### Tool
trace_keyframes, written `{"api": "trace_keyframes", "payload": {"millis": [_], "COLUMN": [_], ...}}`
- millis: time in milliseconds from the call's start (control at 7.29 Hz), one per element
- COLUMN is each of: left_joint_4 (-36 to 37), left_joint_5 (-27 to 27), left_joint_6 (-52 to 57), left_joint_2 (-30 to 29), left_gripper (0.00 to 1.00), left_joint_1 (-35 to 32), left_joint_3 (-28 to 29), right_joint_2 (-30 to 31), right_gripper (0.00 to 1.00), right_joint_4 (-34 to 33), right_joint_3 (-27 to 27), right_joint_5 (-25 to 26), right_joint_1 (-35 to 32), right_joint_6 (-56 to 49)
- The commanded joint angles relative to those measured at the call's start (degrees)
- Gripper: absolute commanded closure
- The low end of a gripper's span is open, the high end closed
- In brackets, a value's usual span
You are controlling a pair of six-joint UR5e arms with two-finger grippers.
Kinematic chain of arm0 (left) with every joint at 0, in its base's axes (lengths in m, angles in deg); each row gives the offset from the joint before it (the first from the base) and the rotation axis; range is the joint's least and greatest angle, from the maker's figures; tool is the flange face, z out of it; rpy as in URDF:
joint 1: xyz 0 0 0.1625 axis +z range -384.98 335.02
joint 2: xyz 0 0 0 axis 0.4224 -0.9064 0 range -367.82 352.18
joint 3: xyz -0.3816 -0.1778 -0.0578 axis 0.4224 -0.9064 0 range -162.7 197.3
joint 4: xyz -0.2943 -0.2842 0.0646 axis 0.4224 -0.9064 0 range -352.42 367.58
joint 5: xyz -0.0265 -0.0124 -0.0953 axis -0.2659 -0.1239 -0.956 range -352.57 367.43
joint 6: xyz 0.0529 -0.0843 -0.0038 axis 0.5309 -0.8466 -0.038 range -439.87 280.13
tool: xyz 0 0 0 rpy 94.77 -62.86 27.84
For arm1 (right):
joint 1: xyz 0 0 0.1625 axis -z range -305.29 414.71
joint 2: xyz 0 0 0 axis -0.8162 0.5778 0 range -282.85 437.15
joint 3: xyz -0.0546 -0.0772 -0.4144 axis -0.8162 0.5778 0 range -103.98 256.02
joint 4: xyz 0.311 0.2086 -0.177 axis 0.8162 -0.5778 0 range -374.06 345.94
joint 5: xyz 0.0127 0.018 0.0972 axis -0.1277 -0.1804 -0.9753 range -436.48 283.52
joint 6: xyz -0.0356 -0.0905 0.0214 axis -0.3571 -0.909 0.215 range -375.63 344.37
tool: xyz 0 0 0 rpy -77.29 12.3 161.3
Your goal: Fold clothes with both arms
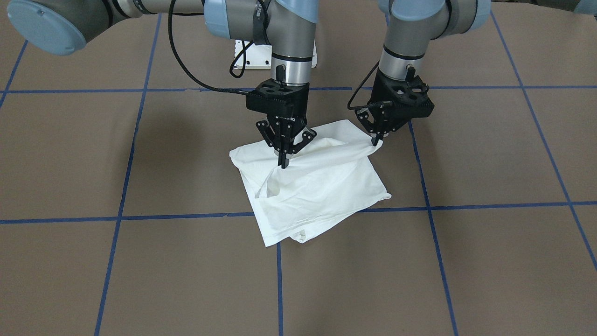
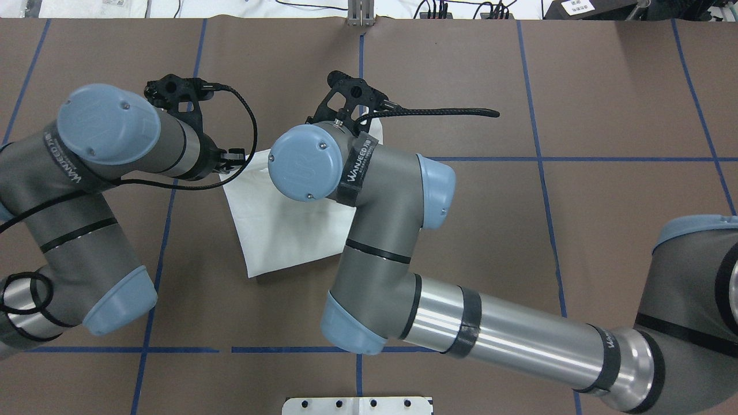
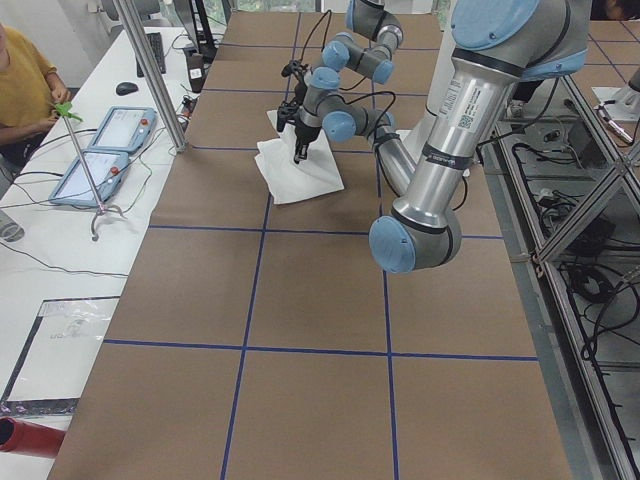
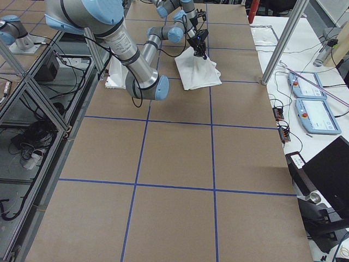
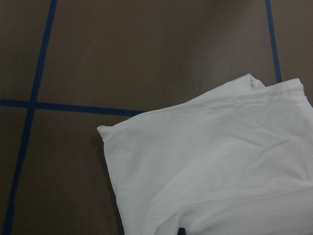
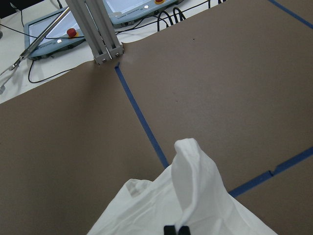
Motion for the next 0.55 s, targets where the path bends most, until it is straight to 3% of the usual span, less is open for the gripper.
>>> {"api": "trace_keyframes", "payload": {"millis": [0, 137, 274, 411], "left_joint_4": [-6.9, -10.6, -13.33, -13.97], "left_joint_5": [0.02, 0.02, 0.02, -0.24], "left_joint_6": [1.64, 1.64, 2.78, 7.92], "left_joint_2": [-1.18, -1.26, -1.26, -1.26], "left_gripper": [1.0, 1.0, 0.29, 0.0], "left_joint_1": [-1.26, -1.26, -1.44, -2.65], "left_joint_3": [8.6, 11.77, 13.72, 13.65], "right_joint_2": [-5.09, -5.1, -5.1, -5.54], "right_gripper": [1.0, 1.0, 0.43, 0.01], "right_joint_4": [7.84, 8.56, 10.14, 10.15], "right_joint_3": [13.47, 14.73, 15.35, 15.36], "right_joint_5": [0.03, -0.06, -0.06, -1.62], "right_joint_1": [-1.01, -1.01, -1.09, -2.31], "right_joint_6": [-1.11, -2.77, -4.01, -5.58]}}
